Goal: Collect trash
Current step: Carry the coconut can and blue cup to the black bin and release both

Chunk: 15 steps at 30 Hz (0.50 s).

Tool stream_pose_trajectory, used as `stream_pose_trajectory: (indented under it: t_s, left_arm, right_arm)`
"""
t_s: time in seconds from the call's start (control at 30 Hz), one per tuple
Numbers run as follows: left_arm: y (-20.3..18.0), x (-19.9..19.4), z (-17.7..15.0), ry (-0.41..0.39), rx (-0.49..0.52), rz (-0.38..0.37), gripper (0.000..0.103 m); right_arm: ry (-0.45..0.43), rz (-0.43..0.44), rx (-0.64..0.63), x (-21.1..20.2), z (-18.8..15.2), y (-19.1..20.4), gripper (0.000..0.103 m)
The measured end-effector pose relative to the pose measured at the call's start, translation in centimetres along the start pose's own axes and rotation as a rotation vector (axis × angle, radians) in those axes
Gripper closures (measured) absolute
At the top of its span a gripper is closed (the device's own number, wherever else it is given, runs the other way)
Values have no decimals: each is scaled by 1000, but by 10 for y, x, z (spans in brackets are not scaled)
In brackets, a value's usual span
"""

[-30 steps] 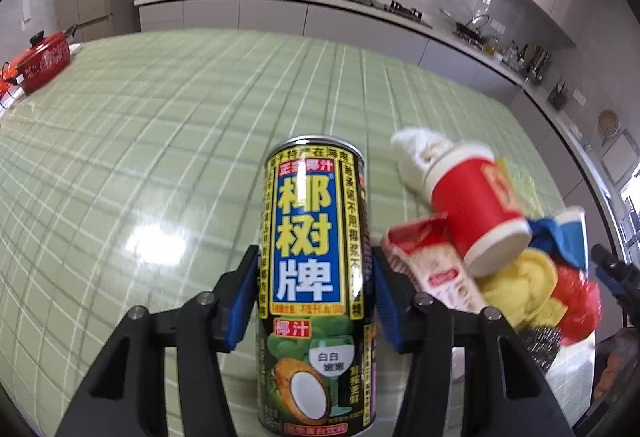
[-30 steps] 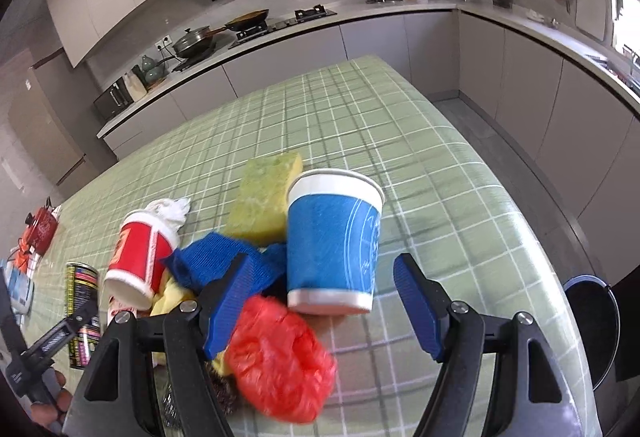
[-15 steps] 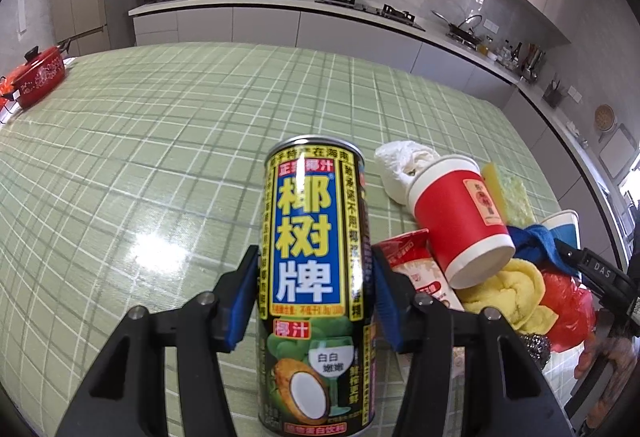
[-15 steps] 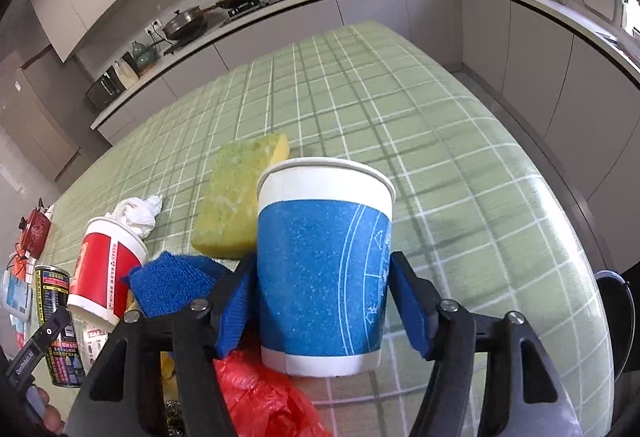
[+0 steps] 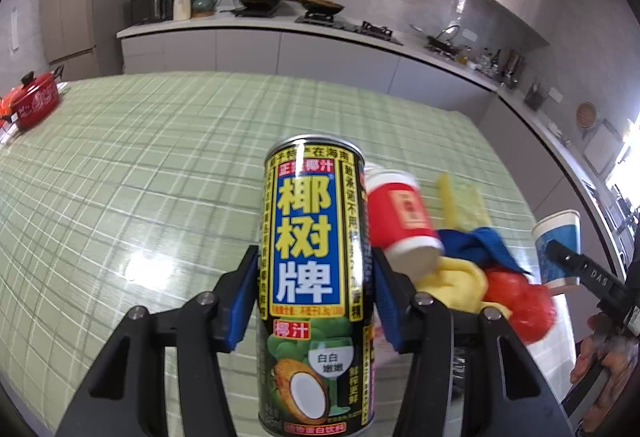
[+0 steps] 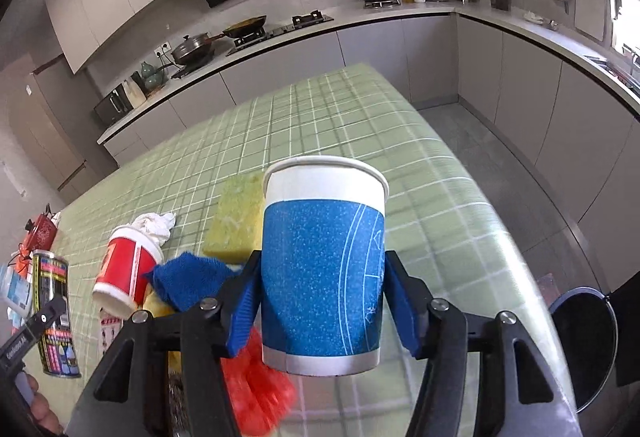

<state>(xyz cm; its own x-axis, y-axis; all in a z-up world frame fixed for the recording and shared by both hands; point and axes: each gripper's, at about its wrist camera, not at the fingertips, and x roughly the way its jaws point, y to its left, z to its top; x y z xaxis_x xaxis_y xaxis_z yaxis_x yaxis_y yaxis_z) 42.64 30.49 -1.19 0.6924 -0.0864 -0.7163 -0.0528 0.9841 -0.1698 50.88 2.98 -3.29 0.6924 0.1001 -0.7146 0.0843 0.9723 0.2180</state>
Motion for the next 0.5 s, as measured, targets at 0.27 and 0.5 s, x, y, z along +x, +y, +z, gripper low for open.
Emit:
stream_pose_trajectory:
  t_s: [0.27,0.5]
  left_arm:
    - [-53,-14,-24,-2,27,-31,49]
    - [-96,-20,-45,12,63,-67,49]
  right_arm:
    - [4,11,-36,-35,-20,-33,43]
    - [6,23,-43,-61,-33,-64,43]
